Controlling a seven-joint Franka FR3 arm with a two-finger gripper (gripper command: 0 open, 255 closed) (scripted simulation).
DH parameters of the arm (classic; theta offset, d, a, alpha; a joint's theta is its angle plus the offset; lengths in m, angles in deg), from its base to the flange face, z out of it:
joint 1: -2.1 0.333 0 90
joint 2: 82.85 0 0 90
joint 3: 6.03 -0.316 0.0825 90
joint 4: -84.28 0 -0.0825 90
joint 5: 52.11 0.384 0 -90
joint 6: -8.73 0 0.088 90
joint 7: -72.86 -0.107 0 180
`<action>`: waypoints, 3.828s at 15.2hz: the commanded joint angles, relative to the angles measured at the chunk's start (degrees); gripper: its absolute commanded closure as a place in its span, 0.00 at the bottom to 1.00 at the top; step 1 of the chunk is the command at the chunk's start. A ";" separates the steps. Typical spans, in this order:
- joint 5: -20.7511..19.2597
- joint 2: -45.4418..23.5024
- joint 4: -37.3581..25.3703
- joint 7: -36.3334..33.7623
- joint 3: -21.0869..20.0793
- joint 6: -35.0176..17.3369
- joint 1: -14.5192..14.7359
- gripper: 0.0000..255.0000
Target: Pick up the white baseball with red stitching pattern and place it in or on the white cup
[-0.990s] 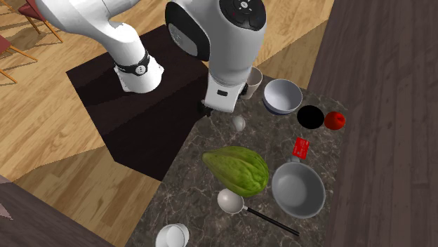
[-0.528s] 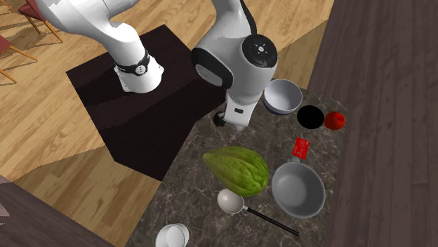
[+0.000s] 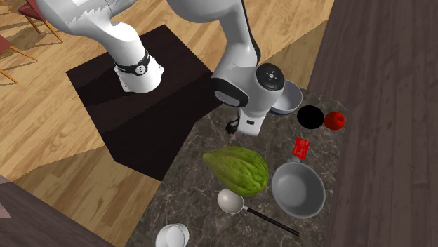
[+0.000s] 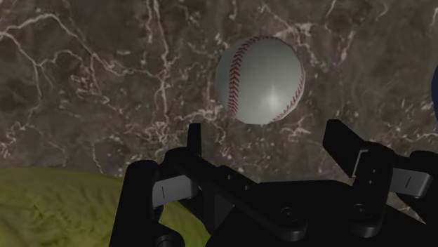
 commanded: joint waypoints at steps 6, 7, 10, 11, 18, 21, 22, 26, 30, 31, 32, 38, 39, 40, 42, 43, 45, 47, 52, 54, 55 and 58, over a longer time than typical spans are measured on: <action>-1.67 -5.70 -1.56 -1.25 2.11 -4.24 1.82 0.00; -1.66 -5.69 -1.55 -1.24 2.12 -4.25 1.83 0.00; -1.66 -5.70 -1.56 -1.24 2.12 -4.24 1.83 0.00; -1.66 -5.70 -1.56 -1.24 2.12 -4.24 1.83 0.00; -1.65 -5.69 -1.56 -1.24 2.11 -4.23 1.82 1.00; -1.65 -5.69 -1.56 -1.24 2.11 -4.23 1.82 1.00; -1.65 -5.69 -1.56 -1.24 2.11 -4.23 1.82 1.00; 0.12 -1.80 4.08 -2.11 0.22 -7.23 0.63 0.00; 5.02 5.82 14.78 -3.32 -6.10 -12.82 -3.41 0.00; 5.63 6.53 15.75 -3.36 -6.98 -13.32 -3.99 0.00; 5.17 5.47 15.47 -3.71 -6.15 -14.13 -3.21 0.00; 3.49 -1.46 13.25 -5.05 -1.61 -19.10 1.37 0.00; 3.53 -1.46 13.25 -5.02 -1.61 -19.10 1.38 0.00; 3.54 -1.46 13.25 -5.02 -1.60 -19.10 1.39 0.00; 3.54 -1.46 13.25 -5.01 -1.60 -19.10 1.38 0.00; 3.54 -1.46 13.25 -5.01 -1.60 -19.10 1.38 0.00; 3.54 -1.46 13.25 -5.01 -1.60 -19.10 1.38 0.00; 3.54 -1.45 13.25 -5.01 -1.61 -19.09 1.37 1.00; 3.54 -1.44 13.26 -5.00 -1.62 -19.09 1.36 1.00; 3.54 -1.44 13.26 -5.00 -1.62 -19.08 1.35 1.00; 3.54 -1.44 13.26 -5.00 -1.62 -19.08 1.35 1.00; 3.84 0.67 14.03 -4.92 -2.82 -17.69 0.27 1.00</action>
